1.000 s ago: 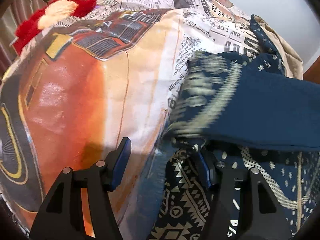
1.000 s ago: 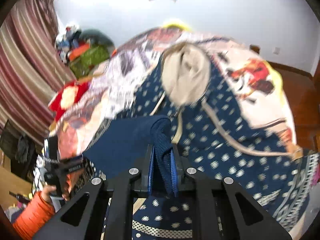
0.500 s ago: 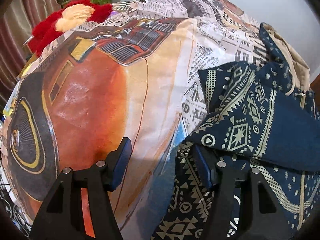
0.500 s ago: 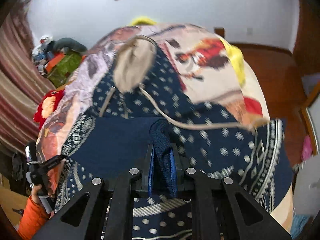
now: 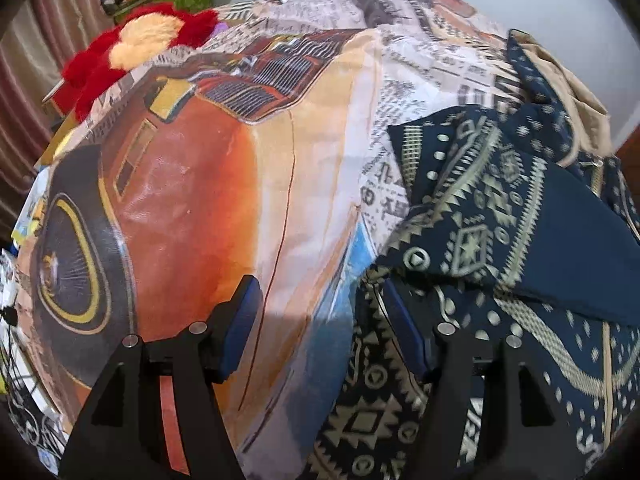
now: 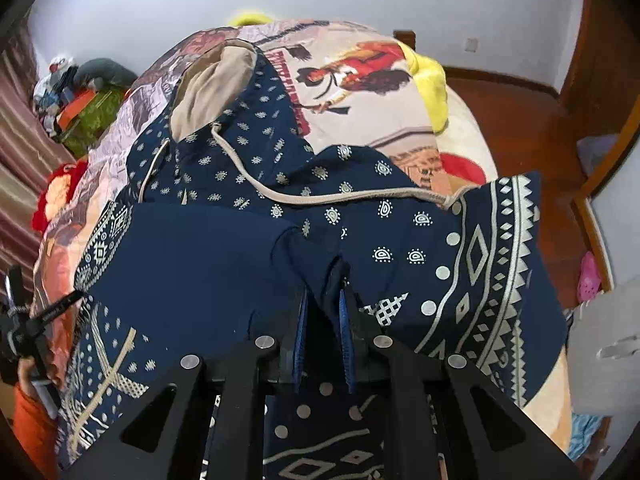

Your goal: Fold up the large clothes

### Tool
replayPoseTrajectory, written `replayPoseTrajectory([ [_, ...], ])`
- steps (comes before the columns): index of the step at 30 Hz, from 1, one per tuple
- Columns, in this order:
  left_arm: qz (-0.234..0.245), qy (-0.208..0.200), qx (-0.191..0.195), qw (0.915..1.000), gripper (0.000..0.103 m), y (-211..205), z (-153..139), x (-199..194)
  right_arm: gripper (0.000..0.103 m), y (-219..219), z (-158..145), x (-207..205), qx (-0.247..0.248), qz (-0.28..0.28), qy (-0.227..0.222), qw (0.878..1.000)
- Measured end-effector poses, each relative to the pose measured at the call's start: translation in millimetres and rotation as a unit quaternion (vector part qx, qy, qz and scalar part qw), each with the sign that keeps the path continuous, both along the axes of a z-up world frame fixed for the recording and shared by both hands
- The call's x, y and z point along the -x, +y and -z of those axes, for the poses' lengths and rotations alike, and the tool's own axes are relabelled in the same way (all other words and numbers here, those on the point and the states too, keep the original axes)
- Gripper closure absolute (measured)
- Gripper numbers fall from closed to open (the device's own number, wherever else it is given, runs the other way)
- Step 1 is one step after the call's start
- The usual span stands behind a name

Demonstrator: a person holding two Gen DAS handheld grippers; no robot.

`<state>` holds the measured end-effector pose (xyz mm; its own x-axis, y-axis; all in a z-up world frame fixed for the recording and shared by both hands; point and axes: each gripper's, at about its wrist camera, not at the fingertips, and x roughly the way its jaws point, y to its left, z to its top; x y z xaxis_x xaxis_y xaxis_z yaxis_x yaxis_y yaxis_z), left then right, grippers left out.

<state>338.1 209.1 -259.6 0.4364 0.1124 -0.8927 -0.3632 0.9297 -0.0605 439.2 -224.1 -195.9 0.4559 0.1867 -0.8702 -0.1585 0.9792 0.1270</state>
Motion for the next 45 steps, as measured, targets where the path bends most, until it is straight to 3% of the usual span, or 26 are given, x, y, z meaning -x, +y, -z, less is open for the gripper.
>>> replayPoseTrajectory([
  [6, 0.040, -0.033, 0.002, 0.9986, 0.038, 1, -37, 9, 0.090, 8, -14, 0, 0.017, -0.023, -0.001, 1.000],
  [11, 0.034, -0.052, -0.004, 0.9980, 0.038, 12, -56, -18, 0.090, 4, -25, -8, 0.002, -0.009, -0.009, 1.000],
  [17, 0.012, -0.009, 0.036, 0.9992, 0.038, 23, -21, -71, 0.090, 0, -28, -16, -0.029, 0.008, -0.003, 1.000],
  [20, 0.018, 0.011, 0.067, 0.9975, 0.038, 12, 1, -87, 0.090, 6, -23, -17, -0.019, -0.001, 0.000, 1.000],
  [23, 0.046, 0.025, 0.073, 0.9959, 0.038, -10, 16, -95, 0.090, 10, -18, -17, 0.002, -0.006, -0.001, 1.000],
  [24, 0.055, 0.030, 0.068, 0.9957, 0.038, -16, 19, -97, 0.090, 9, -17, -16, 0.008, -0.006, -0.005, 1.000],
  [29, 0.102, 0.037, -0.037, 0.9934, 0.038, -53, 24, -96, 0.090, -5, -26, -7, 0.020, 0.013, -0.041, 0.999],
  [33, 0.096, 0.048, -0.054, 0.9928, 0.038, -55, 9, -97, 0.090, -22, -48, 6, 0.022, 0.035, -0.090, 0.995],
  [39, 0.104, -0.012, -0.083, 0.9910, 0.038, -76, -44, -81, 0.090, -45, -98, 42, 0.023, 0.056, -0.201, 0.978],
  [41, 0.120, -0.029, -0.091, 0.9881, 0.038, -89, -61, -78, 0.083, -52, -108, 51, 0.020, 0.063, -0.215, 0.974],
  [42, 0.131, -0.036, -0.092, 0.9864, 0.038, -98, -70, -77, 0.060, -56, -110, 54, 0.017, 0.066, -0.217, 0.974],
  [43, 0.138, -0.040, -0.091, 0.9854, 0.038, -104, -74, -74, 0.024, -62, -114, 61, 0.010, 0.075, -0.224, 0.972],
  [44, 0.151, -0.045, -0.087, 0.9837, 0.038, -115, -80, -73, 0.012, -67, -117, 68, 0.002, 0.080, -0.238, 0.968],
  [45, 0.159, -0.048, -0.083, 0.9826, 0.037, -123, -83, -72, 0.007, -72, -119, 75, -0.005, 0.082, -0.254, 0.964],
])
